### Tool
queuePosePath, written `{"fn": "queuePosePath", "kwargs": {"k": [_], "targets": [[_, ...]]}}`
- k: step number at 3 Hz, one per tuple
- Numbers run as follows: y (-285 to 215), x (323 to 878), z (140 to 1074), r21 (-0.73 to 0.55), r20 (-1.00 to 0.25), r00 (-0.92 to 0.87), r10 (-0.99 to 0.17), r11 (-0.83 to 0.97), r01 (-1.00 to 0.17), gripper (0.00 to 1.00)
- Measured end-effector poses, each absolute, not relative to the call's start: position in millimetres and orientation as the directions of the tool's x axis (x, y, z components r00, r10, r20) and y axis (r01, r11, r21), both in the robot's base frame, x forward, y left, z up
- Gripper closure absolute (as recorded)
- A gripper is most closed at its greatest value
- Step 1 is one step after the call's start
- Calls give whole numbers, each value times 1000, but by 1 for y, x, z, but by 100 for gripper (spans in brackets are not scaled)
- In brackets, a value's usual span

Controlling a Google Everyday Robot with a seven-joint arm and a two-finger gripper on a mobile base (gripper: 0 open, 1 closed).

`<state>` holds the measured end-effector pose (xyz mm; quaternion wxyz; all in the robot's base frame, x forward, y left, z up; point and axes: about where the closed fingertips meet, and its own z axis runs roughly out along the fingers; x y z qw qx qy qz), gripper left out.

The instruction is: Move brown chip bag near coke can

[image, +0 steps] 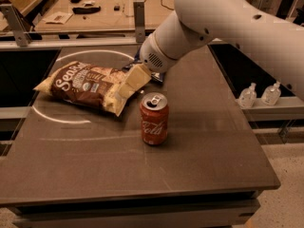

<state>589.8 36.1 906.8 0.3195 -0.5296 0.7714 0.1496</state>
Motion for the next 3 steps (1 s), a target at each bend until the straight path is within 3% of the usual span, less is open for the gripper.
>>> {"fn": "queuePosePath", "kwargs": {"k": [1, 3], "targets": [[49, 595, 922, -150, -722, -198, -663, 430, -890, 0], [52, 596, 923, -125, -712, -229, -664, 441, -889, 0]]}}
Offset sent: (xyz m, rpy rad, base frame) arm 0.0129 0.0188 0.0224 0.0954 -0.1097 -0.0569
